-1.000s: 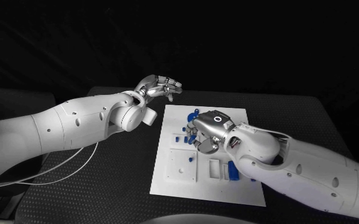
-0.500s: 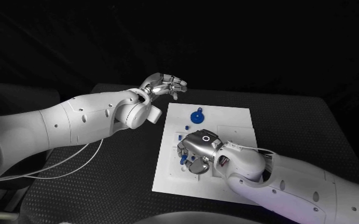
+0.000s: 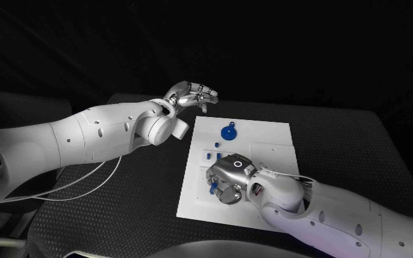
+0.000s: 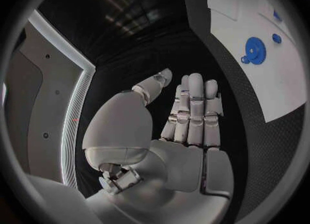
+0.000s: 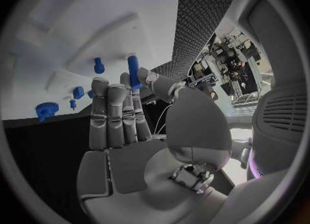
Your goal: Assemble the parts on the task board
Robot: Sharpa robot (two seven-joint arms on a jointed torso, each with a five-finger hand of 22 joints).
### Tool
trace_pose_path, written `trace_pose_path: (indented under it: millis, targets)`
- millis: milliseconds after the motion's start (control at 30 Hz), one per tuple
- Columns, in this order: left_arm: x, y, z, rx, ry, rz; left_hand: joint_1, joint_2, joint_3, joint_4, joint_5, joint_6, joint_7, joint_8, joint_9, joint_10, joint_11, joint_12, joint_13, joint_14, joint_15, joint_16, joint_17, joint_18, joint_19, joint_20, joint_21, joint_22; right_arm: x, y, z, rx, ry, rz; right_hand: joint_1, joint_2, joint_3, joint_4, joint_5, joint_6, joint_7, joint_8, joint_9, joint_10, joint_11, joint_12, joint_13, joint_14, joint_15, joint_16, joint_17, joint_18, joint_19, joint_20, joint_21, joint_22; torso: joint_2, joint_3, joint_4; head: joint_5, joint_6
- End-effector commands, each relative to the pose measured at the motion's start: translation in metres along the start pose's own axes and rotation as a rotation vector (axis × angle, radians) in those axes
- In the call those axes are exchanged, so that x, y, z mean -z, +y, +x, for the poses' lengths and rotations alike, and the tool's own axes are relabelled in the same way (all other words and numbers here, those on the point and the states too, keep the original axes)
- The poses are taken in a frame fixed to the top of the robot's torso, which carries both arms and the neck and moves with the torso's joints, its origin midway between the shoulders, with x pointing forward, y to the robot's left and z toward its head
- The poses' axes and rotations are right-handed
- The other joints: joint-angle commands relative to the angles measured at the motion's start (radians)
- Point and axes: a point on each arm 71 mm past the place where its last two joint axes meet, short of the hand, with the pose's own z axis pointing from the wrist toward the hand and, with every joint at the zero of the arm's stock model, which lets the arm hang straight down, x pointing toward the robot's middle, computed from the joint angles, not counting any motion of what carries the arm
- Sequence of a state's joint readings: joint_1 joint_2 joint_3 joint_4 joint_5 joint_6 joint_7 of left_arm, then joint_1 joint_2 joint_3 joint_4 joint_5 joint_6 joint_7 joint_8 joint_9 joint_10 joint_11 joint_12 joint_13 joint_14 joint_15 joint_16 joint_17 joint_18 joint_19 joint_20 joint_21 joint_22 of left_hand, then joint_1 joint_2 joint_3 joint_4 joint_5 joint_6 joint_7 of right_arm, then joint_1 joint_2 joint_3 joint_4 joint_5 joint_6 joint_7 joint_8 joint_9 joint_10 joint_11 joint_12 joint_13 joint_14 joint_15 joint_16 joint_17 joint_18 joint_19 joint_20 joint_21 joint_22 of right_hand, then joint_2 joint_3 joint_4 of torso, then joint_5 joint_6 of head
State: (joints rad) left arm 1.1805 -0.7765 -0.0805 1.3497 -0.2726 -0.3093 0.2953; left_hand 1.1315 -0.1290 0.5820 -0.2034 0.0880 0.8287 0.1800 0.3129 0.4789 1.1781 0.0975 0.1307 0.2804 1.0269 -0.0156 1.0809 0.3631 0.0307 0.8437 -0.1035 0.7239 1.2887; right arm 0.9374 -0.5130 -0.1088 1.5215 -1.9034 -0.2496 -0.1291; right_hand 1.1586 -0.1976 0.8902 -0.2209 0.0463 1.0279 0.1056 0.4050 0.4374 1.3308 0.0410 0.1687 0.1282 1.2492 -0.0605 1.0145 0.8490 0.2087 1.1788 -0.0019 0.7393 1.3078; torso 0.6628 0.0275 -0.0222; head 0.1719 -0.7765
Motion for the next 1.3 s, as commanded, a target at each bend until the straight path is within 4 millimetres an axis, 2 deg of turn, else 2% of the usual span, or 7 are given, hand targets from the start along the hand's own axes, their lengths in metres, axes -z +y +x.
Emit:
trace_pose_path:
  millis: [33,700,1100,1300]
  targets:
    - [-0.001,-0.002,0.002,0.009,0.014,0.008,-0.009,0.001,-0.003,0.002,0.004,-0.006,0.001,-0.006,0.001,-0.002,0.001,0.001,0.000,-0.001,0.006,-0.006,0.001,0.017,0.003,-0.005,-0.007,0.001,-0.001,0.002,0.001,0.014,0.013,-0.015,0.007,0.008,0.006,-0.002,0.002,0.007,-0.001,0.004,0.001,0.004,0.000,0.006,0.029,-0.001,-0.009,0.001,0.002,0.053,0.001,-0.005,0.004,0.020,0.000,0.0000,-0.0001,0.000,-0.001]
    - [0.000,-0.002,0.001,0.008,0.012,0.007,-0.009,0.002,-0.003,0.002,0.004,-0.007,0.001,-0.006,0.002,-0.002,0.001,0.001,0.000,-0.002,0.006,-0.006,0.002,0.017,0.004,-0.005,-0.008,0.002,0.001,-0.003,0.009,0.072,0.063,0.000,0.006,0.009,0.006,-0.005,0.002,0.007,-0.001,0.003,0.001,0.004,0.000,0.006,0.029,0.000,-0.009,0.001,0.003,0.053,0.001,-0.005,0.005,0.020,0.000,-0.0014,0.0007,0.000,-0.006]
    - [-0.001,-0.002,0.003,0.010,0.017,0.007,-0.010,0.002,-0.003,0.003,0.004,-0.007,0.001,-0.006,0.002,-0.003,0.001,0.002,0.000,-0.002,0.006,-0.006,0.002,0.017,0.004,-0.005,-0.008,0.002,-0.006,0.012,0.014,0.079,0.070,-0.035,0.005,0.009,0.006,-0.006,0.002,0.008,-0.001,0.003,0.001,0.004,0.000,0.005,0.030,0.000,-0.009,0.000,0.004,0.053,0.000,-0.005,0.006,0.020,0.000,-0.0009,0.0015,-0.003,-0.004]
    - [-0.001,-0.002,0.003,0.010,0.019,0.007,-0.010,0.002,-0.003,0.003,0.004,-0.007,0.001,-0.007,0.002,-0.003,0.001,0.002,0.000,-0.002,0.006,-0.006,0.002,0.017,0.004,-0.005,-0.008,0.002,-0.006,0.012,0.018,0.082,0.083,-0.034,0.003,0.009,0.006,-0.007,0.002,0.007,-0.001,0.003,0.001,0.004,0.000,0.005,0.030,0.000,-0.009,0.000,0.005,0.053,-0.001,-0.005,0.006,0.020,0.000,-0.0010,0.0015,-0.003,-0.005]
